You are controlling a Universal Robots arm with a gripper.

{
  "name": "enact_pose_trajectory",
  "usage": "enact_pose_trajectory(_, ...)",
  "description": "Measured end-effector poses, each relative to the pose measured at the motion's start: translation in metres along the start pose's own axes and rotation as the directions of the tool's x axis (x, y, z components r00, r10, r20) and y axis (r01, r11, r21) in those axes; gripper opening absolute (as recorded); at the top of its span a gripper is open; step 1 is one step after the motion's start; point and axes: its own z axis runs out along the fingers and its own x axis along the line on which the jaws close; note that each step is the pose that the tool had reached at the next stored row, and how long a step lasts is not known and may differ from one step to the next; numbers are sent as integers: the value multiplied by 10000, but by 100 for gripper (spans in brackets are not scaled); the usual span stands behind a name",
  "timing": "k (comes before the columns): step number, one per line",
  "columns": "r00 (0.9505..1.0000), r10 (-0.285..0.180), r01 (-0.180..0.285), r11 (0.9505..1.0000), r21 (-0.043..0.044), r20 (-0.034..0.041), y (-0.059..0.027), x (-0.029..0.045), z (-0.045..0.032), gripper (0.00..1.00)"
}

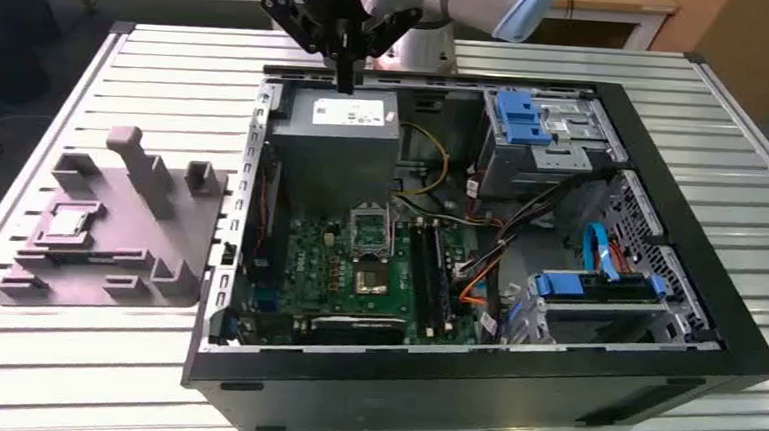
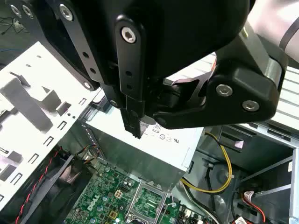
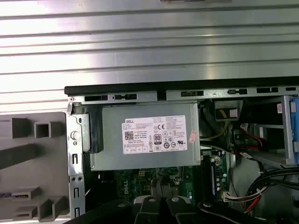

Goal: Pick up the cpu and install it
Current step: 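Reach for the cpu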

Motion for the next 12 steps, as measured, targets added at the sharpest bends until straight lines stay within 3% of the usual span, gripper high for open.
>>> enact_pose_trajectory(12,10000,1,-1,10000,0,0,-1,15,1,11)
